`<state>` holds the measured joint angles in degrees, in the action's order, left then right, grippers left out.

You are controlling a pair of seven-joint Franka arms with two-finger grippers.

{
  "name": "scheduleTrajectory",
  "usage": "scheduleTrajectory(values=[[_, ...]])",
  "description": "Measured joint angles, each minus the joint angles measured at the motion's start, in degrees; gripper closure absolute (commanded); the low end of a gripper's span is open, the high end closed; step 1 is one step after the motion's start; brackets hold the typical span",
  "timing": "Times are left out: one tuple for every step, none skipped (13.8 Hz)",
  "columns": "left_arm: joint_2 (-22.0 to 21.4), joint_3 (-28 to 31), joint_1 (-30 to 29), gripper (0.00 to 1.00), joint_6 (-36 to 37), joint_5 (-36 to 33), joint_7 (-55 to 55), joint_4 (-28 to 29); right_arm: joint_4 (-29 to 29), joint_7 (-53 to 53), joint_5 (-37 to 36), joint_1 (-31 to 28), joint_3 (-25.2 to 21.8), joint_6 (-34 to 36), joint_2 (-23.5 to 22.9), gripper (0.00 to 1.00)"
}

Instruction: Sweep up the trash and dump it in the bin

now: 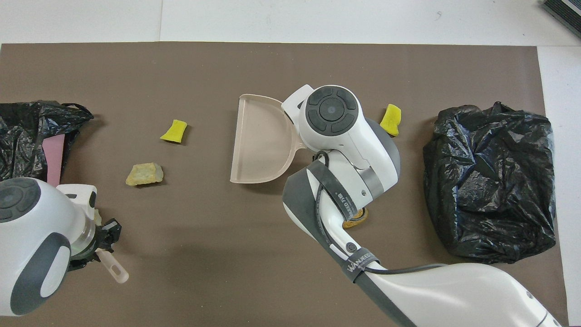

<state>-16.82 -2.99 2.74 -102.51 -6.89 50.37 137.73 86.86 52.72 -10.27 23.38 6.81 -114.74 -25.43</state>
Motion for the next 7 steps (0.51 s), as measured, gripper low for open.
scheduleTrajectory(values=[[-0.64,0.05,-1.34,1.0,0.13,-0.03,-0.95,0.59,0.0,1.85,-0.14,-0.08,0.0,0.03,0.0,1.0],[-1.49,0.06,-2.72,1.0,-0.08,-0.07,-2.35,1.81,0.01,3.51,-0.17,-0.16,0.0,0.07,-0.01,1.0],[-2.75,0.07,-4.45,1.0,-0.72,-0.11,-4.33,3.67,0.02,4.79,-0.18,-0.24,0.0,0.11,-0.03,1.0],[-4.18,0.09,-6.48,1.0,-1.96,-0.12,-6.47,5.78,0.04,5.47,-0.18,-0.34,0.0,0.14,-0.12,1.0],[-5.45,0.15,-8.11,1.0,-3.11,-0.06,-8.27,7.47,0.06,6.08,-0.19,-0.37,0.0,0.15,-0.34,1.0],[-6.42,0.18,-8.86,1.0,-4.22,-0.06,-9.29,8.64,0.09,6.87,-0.28,-0.32,0.06,0.16,-0.72,1.0],[-6.82,0.08,-8.91,1.0,-5.77,-0.06,-9.61,9.48,0.13,7.5,-0.62,-0.15,0.12,0.16,-1.13,1.0]])
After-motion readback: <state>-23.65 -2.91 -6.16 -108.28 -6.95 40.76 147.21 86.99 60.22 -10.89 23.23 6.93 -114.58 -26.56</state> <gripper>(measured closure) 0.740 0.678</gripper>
